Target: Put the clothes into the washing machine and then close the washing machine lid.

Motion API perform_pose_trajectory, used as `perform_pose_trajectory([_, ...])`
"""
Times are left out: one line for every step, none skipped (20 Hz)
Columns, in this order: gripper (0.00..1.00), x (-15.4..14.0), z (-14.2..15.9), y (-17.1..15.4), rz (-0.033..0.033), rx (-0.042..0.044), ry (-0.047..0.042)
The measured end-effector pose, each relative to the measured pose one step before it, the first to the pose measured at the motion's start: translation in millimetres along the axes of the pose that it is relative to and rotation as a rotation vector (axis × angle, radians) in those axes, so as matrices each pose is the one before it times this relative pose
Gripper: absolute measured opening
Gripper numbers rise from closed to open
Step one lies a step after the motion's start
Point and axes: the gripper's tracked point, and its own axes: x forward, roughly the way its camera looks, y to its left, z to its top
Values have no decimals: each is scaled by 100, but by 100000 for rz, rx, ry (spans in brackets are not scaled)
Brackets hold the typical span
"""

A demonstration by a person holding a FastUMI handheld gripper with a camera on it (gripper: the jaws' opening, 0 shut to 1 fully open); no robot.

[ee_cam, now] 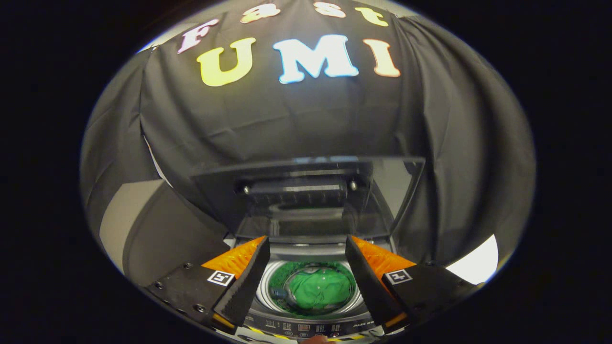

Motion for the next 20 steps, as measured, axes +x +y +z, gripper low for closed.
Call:
perform_pose_trajectory([98,-476,1333,398,611,-758,-2654])
perform_pose_trajectory([98,-491,833,78,8,-1132,-2703])
perform_pose_trajectory([98,-230,1137,62,-107,-1579,-2217])
perform_pose_trajectory([98,102,1009,172,15,-1199,-1427])
perform_pose_trajectory([98,193,949,285,560,-209,-1073])
perform_pose_trajectory([98,389,869,187,583,319,-834])
perform_pose_trajectory([98,516,791,156,143,781,-336])
perform_pose_trajectory([98,484,647,176,960,1473,-175])
perform_pose_trajectory([98,662,545,17,513,1131,227])
perform_pose_trajectory([98,844,407,-12,206,1071,702])
perform_pose_trajectory([98,808,78,-8,-21,1121,2129])
perform_pose_trajectory([98,1085,-7,-243,-947,541,2773])
perform_pose_trajectory([98,872,6,-190,-847,151,2881])
perform_pose_trajectory([98,1123,170,-183,-1443,-948,2184])
perform_pose_trajectory([98,665,305,-255,-1553,-1041,967])
perform_pose_trajectory([98,940,63,27,-822,-27,1767])
perform_pose_trajectory([98,848,-145,-85,-549,629,2706])
perform_pose_trajectory([98,648,-340,-116,-364,741,2467])
perform_pose_trajectory([98,569,-299,-95,-737,118,2410])
perform_pose_trajectory([98,396,-230,-67,-1000,-282,1632])
